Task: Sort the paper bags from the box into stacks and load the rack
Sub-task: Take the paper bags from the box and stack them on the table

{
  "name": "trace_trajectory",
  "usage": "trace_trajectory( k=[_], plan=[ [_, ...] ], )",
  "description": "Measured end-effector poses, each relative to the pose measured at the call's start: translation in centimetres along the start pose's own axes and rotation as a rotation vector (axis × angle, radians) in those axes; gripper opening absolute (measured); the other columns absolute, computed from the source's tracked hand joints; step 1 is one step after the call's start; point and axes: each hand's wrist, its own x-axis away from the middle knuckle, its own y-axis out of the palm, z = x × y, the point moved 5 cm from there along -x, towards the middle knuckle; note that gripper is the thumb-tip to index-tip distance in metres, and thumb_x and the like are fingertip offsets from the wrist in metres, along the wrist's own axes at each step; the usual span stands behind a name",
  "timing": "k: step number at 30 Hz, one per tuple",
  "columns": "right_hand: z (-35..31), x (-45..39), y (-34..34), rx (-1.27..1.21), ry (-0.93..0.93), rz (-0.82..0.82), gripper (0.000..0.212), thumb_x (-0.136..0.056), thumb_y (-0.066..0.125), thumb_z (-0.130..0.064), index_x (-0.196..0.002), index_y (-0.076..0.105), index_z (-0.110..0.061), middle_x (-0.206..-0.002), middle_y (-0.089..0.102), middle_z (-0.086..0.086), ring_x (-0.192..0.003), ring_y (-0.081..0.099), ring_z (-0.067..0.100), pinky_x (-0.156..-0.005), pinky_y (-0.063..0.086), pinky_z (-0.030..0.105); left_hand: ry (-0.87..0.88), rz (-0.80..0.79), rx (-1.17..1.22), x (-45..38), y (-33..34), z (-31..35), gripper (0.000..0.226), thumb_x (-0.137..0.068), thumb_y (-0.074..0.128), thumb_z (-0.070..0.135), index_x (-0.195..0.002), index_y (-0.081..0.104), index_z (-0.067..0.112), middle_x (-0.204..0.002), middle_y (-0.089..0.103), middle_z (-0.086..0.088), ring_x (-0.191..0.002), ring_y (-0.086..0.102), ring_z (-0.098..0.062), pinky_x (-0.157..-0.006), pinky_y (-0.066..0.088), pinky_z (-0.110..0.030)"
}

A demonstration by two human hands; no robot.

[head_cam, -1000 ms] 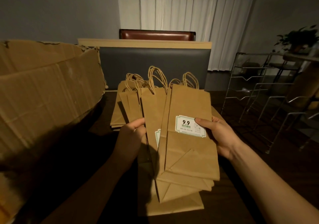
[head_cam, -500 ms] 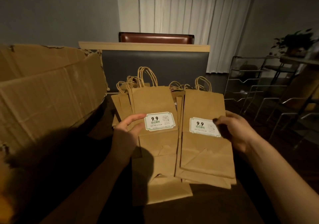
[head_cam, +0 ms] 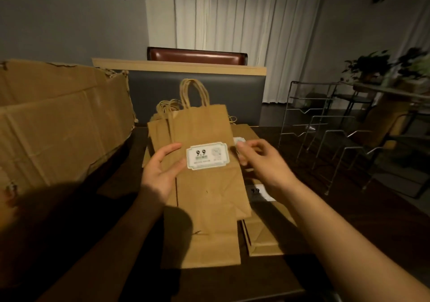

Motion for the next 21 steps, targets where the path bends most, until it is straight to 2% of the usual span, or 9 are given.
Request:
trace_trajectory(
  k=[3,6,9,12,14,16,17,19,21],
  plan=[
    [-0.5,-0.6,2.8,-0.102,0.095,-0.036,0.030,-0.084,0.078,-0.020,-0.101,0.055,-0.011,-0.087,0.075,0.007,-0.067,0.073,0.014,-0.055,0.056,0.027,0.068,-0.028,-0.065,0.4,0.3,-0.1,0.042,-0.088,0.069,0.008,-0.125,0.060,0.024,-0.128,0.058,0.013,-0.128,0.048,-0.004,-0.109,0.037,-0.025],
    [0.6,-1.4,3.1,-0.301,0.210,-0.018,0.020,-0.088,0.071,-0.009,-0.105,0.064,-0.003,-0.092,0.076,0.013,-0.076,0.075,0.023,-0.062,0.060,0.032,0.066,-0.015,-0.005,-0.1,-0.1,-0.5,0.050,-0.089,0.066,0.005,-0.135,0.054,0.020,-0.133,0.055,0.014,-0.123,0.049,0.008,-0.104,0.039,-0.015],
    [1.3,-2.3,1.4,-0.331,0.228,0.044,0.016,-0.090,0.068,-0.007,-0.105,0.066,-0.002,-0.099,0.074,0.020,-0.082,0.075,0.029,-0.065,0.061,0.035,0.036,-0.037,0.016,-0.1,0.3,-1.1,0.053,-0.088,0.067,0.004,-0.137,0.053,0.021,-0.135,0.054,0.015,-0.118,0.049,0.013,-0.096,0.039,-0.003],
    [0.5,-3.2,-2.5,-0.347,0.169,0.196,0.012,-0.091,0.064,0.000,-0.100,0.063,-0.008,-0.107,0.071,0.022,-0.091,0.071,0.035,-0.083,0.058,0.050,0.027,-0.040,-0.023,-0.4,0.3,-1.8,0.053,-0.088,0.068,0.005,-0.136,0.054,0.022,-0.141,0.052,0.010,-0.131,0.043,0.001,-0.110,0.034,-0.017],
    [-0.5,-3.3,-6.1,-0.381,0.150,0.256,0.017,-0.092,0.062,-0.003,-0.107,0.060,-0.011,-0.106,0.072,0.018,-0.087,0.073,0.030,-0.079,0.060,0.046,0.018,0.002,-0.015,-0.5,-0.1,-2.0,0.051,-0.088,0.068,0.005,-0.134,0.055,0.024,-0.142,0.053,0.009,-0.135,0.043,-0.006,-0.116,0.033,-0.032],
    [-0.6,-2.1,-8.4,-0.270,0.180,0.219,0.026,-0.093,0.063,-0.006,-0.117,0.057,-0.012,-0.095,0.072,0.011,-0.073,0.071,0.020,-0.060,0.059,0.032,0.003,0.058,-0.007,-0.8,-0.5,-2.4,0.051,-0.088,0.069,0.006,-0.133,0.057,0.026,-0.141,0.054,0.008,-0.135,0.044,-0.009,-0.116,0.034,-0.039],
    [0.2,-1.3,-9.0,-0.152,0.203,0.179,0.033,-0.091,0.065,-0.006,-0.121,0.055,-0.013,-0.093,0.069,0.009,-0.073,0.069,0.020,-0.058,0.058,0.029,-0.006,0.085,-0.011,-1.0,-0.6,-2.6,0.051,-0.087,0.070,0.007,-0.132,0.057,0.026,-0.141,0.054,0.007,-0.135,0.045,-0.010,-0.116,0.034,-0.041],
    [2.9,0.3,-8.7,0.087,0.271,0.106,0.051,-0.084,0.072,-0.002,-0.127,0.050,-0.016,-0.100,0.065,0.007,-0.082,0.067,0.022,-0.064,0.058,0.033,-0.011,0.115,-0.018,-1.2,-0.8,-2.7,0.051,-0.086,0.072,0.009,-0.132,0.058,0.026,-0.140,0.056,0.007,-0.134,0.046,-0.011,-0.116,0.035,-0.042],
    [5.8,1.6,-7.7,0.507,0.325,0.041,0.068,-0.080,0.078,-0.013,-0.136,0.044,-0.026,-0.117,0.058,0.004,-0.099,0.063,0.022,-0.073,0.057,0.035,-0.003,0.113,-0.007,-1.4,-0.6,-2.5,0.051,-0.086,0.072,0.009,-0.132,0.058,0.025,-0.139,0.056,0.008,-0.133,0.047,-0.009,-0.115,0.035,-0.039]
  ],
)
